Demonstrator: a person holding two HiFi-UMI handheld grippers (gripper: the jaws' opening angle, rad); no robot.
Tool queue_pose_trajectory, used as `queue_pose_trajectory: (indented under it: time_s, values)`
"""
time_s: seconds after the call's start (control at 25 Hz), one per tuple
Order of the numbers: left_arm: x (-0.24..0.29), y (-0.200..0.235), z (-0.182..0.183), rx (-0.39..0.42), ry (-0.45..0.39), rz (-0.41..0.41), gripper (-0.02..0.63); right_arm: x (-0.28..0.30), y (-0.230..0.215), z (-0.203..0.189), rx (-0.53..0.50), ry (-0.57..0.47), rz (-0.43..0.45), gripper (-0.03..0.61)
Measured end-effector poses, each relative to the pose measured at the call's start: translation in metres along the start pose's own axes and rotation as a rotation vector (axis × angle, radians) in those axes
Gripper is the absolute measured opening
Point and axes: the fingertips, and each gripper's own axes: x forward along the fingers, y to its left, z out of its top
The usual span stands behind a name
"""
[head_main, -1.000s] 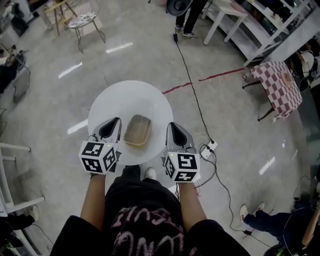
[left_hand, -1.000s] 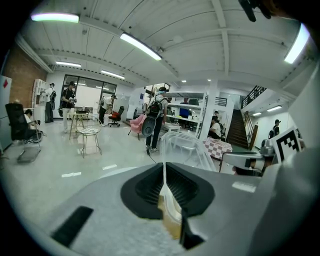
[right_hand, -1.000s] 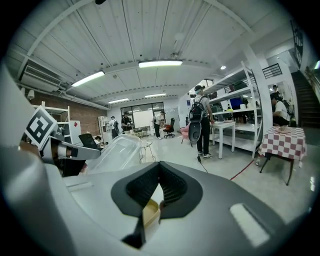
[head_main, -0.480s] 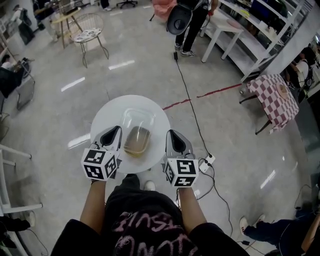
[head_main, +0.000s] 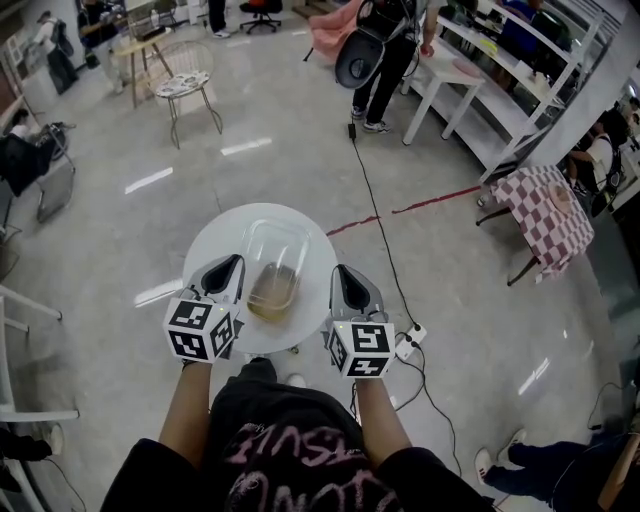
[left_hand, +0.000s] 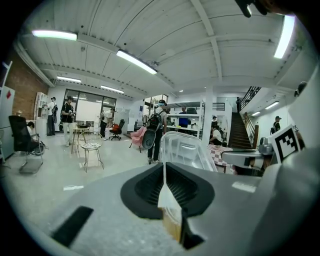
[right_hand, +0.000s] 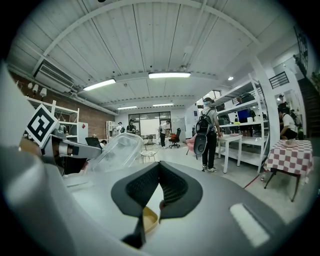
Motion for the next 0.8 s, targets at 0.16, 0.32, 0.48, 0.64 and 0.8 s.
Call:
queue_pose_trajectory:
  time_s: [0.16,0.32,0.48,0.64,0.8]
  values:
    - [-0.002,-0.003,0.005,0.001,-0.015,0.006,0.014,-0.003,-0.003,0.009,-0.009,-0.018,-0.001,0.005]
    - [-0.003,-0.004,0.007,0.002,-0.023,0.011,0.014,-0.004,-0.007,0.013,-0.01,-0.027,-0.005,0.005]
    - [-0.003,-0.002,0.009,-0.002,-0.028,0.015,0.014,-0.003,-0.009,0.013,-0.008,-0.028,-0.006,0.005]
    - [-0.005,-0.003,0.011,-0.004,-0.031,0.017,0.014,-0.004,-0.006,0.015,-0.011,-0.03,-0.001,0.005]
    - [-0.006,-0.004,0.01,0.004,-0.034,0.018,0.014,-0.004,-0.005,0.012,-0.01,-0.033,0.003,0.005]
